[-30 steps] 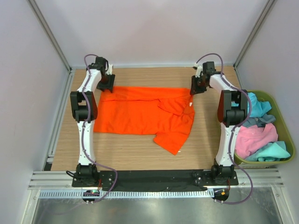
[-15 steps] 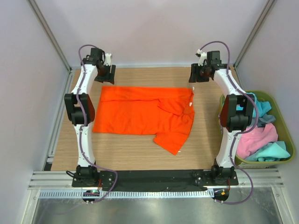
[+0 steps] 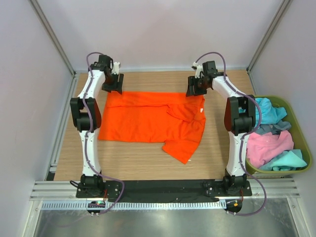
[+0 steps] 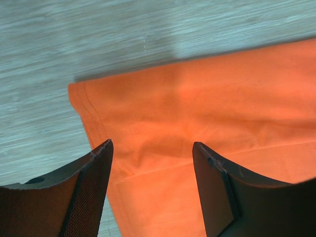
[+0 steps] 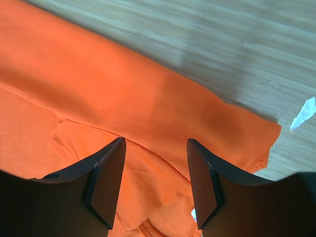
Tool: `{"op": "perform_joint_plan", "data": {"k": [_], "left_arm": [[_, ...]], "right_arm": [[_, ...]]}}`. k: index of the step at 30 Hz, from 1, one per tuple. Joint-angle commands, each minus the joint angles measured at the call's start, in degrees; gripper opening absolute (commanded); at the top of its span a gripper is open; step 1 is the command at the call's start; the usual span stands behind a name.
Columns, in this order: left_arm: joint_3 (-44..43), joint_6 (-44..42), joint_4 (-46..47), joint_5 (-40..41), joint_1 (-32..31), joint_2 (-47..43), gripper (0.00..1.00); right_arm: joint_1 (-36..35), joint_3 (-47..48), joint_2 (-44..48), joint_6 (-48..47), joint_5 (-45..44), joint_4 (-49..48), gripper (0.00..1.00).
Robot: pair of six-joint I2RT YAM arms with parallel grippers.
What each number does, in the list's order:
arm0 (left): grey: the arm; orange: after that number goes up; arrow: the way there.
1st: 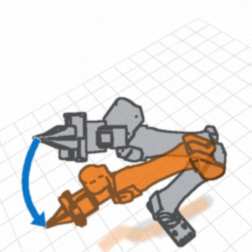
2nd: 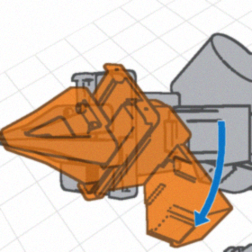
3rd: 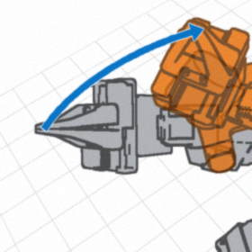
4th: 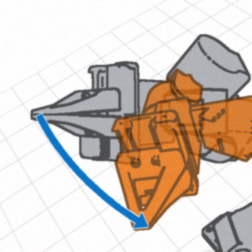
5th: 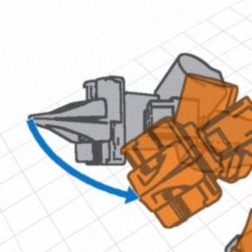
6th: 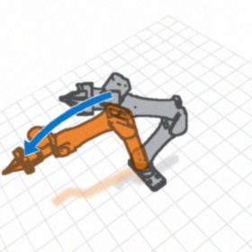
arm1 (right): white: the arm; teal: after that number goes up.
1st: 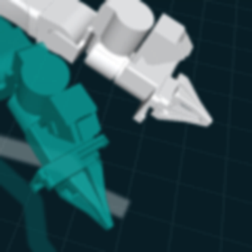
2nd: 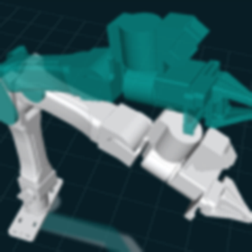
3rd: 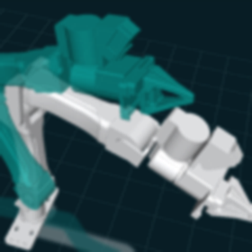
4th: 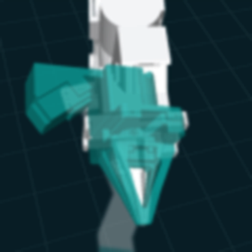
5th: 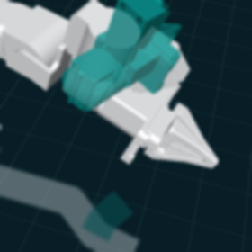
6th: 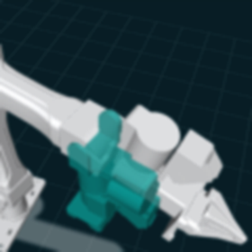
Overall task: Fold and stack the t-shirts
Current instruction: Fold the tshirt
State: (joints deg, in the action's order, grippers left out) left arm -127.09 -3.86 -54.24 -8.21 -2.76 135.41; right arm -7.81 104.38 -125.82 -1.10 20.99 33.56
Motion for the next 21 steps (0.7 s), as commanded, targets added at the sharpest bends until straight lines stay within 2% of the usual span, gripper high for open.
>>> {"op": "perform_joint_plan", "data": {"k": [1,12,21], "left_arm": [[0.17,-0.27,-1.13,-1.02,-0.05,1.08,0.66],[-2.81,1.22,-1.75,0.38,0.04,6.35,0.66],[-4.83,1.48,-0.61,3.19,-0.05,9.69,0.66]], "right_arm": [[0.52,-1.36,0.84,1.02,0.54,0.1,0.58],[0.52,-0.85,-2.85,-1.35,-5.08,0.54,0.59],[0.34,6.36,-9.18,-2.5,-10.44,-1.48,0.59]]}}
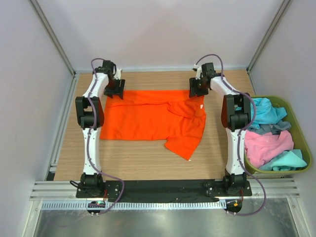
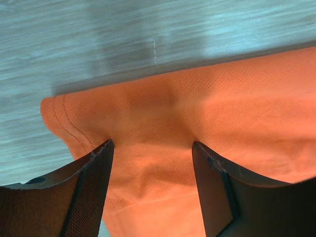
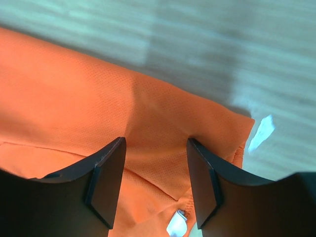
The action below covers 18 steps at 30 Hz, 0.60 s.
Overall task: Fold and stack the t-shirts
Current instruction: Fold the tshirt
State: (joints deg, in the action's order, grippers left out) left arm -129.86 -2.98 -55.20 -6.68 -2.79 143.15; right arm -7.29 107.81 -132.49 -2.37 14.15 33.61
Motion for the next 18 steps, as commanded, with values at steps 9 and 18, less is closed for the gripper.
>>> {"op": "perform_joint_plan", "data": {"k": [9,18], "left_arm": [[-9.08,-0.79,2.02,5.18,-0.03,6.35,0.67],[-4.63,-0.97,4.65,5.18,-3.1,-15.5,0.83]], "right_arm": [[-0.88,12.51,-8.75,-3.43,-5.8,-2.76,0.59],[-0.97,9.01,5.46,-7.45,-6.16,-2.93,0.6]]}}
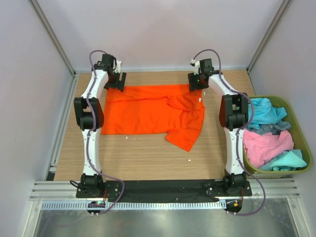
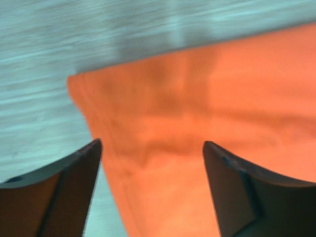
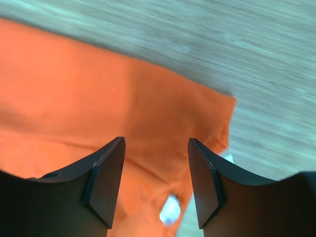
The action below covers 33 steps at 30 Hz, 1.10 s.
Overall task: Fold and stack the t-shirts
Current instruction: Fold the tshirt
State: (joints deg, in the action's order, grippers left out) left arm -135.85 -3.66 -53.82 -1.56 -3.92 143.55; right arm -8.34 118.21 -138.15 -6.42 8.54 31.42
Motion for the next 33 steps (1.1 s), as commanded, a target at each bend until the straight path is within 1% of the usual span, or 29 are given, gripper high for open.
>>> {"op": "perform_joint_plan", "data": {"k": [1,2,3,4,5,6,7,8,9,10,11,12,14,15,18,20,23,25,28,33], "left_arm": [[7.99,-1.34,5.63,-0.28,-2.66,-21.84,0.88],[11.1,-2.04,6.44,-1.07,-2.76,-24.95,0.9],[14.88,-2.4,7.15,-1.33,-2.93,-27.42,0.91],[20.48,-3.27,7.24,-1.86,-3.02,-29.44,0.94],[23.58,-3.63,7.24,-1.78,-3.19,-33.38,0.96],[26.31,-3.81,7.15,-1.08,-3.11,-34.9,0.97],[32.08,-4.33,7.24,-0.55,-3.11,-36.65,0.98],[34.75,-4.42,7.85,-0.2,-3.19,-39.63,0.99],[37.56,-4.42,8.55,1.02,-3.2,-41.31,1.0],[40.9,-4.25,9.52,1.04,-3.11,-42.89,1.0],[45.98,-4.16,10.4,2.69,-3.11,-44.39,1.0],[48.46,-3.9,12.06,3.4,-3.19,-47.19,1.0],[53.38,-3.02,12.86,3.58,-3.11,-49.4,1.0],[54.63,-2.93,13.39,3.67,-3.11,-50.89,1.0],[58.4,-3.98,13.57,3.5,-3.19,-53.1,0.98],[60.17,-4.25,14.36,3.76,-3.11,-53.98,0.95],[63.25,-5.13,14.71,3.32,-3.2,-54.77,0.9],[65.0,-4.69,14.71,3.76,-3.11,-54.86,0.86],[66.85,-4.08,14.8,3.15,-3.11,-54.78,0.84],[67.82,-3.2,15.06,3.14,-3.11,-54.6,0.83]], "right_arm": [[-0.01,-5.5,16.1,-4.47,0.07,-1.27,0.6],[-0.01,-8.32,18.68,-5.61,1.64,-1.88,0.6],[-0.01,-14.35,20.97,-8.93,3.14,-2.67,0.6],[-0.1,-17.46,25.69,-10.71,4.37,-2.94,0.6],[-0.45,-20.8,27.82,-12.72,5.17,-3.2,0.6],[-0.71,-27.18,30.11,-15.7,6.22,-3.55,0.6],[-1.15,-30.29,33.7,-17.73,6.67,-3.56,0.59],[-2.55,-33.19,35.99,-19.67,7.1,-3.38,0.58],[-3.43,-39.57,38.19,-22.47,6.41,-4.51,0.58],[-4.66,-42.86,40.3,-23.54,6.06,-5.48,0.58],[-5.8,-45.94,44.94,-24.51,6.23,-6.45,0.57],[-8.6,-51.88,46.98,-26.09,6.58,-8.02,0.56],[-11.86,-57.63,53.03,-29.26,6.41,-10.05,0.55],[-15.18,-62.62,55.07,-30.31,6.49,-11.98,0.55],[-20.99,-70.54,60.25,-33.13,4.83,-15.5,0.54],[-22.85,-72.85,61.85,-34.45,4.3,-15.95,0.54],[-26.02,-75.67,64.14,-38.57,4.3,-14.2,0.52],[-27.69,-77.69,65.9,-39.72,4.3,-12.88,0.52],[-29.01,-78.75,67.13,-40.61,4.38,-10.07,0.51],[-31.47,-78.49,67.57,-39.73,4.47,-6.2,0.49]]}}
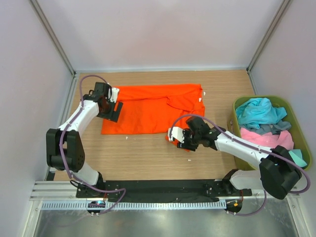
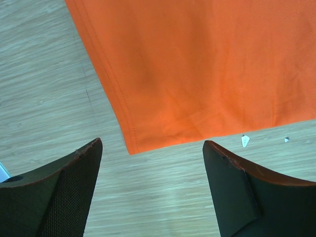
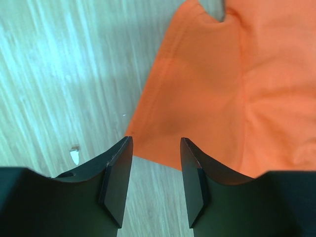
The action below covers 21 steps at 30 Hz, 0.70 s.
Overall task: Fold and stack the t-shirts
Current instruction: Fold the tshirt
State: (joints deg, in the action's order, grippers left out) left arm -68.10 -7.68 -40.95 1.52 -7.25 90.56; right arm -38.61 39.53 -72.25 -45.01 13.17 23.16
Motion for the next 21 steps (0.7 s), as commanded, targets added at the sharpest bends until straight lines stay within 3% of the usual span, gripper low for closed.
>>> {"op": "perform_joint_plan", "data": {"k": [1,8,21], "left_arm": [[0.07,0.91,2.1,0.06,0.13,-1.44,0.83],[-1.25,1.0,1.66,0.85,0.3,0.05,0.83],[-2.57,1.97,0.96,1.29,0.3,0.84,0.83]], "right_arm": [[-1.55,0.11,1.67,-1.04,-0.07,2.33,0.49],[-4.02,-0.85,-0.78,-0.95,-1.57,4.79,0.48],[-4.28,-3.84,-3.07,-0.69,-5.17,0.14,0.47]]}}
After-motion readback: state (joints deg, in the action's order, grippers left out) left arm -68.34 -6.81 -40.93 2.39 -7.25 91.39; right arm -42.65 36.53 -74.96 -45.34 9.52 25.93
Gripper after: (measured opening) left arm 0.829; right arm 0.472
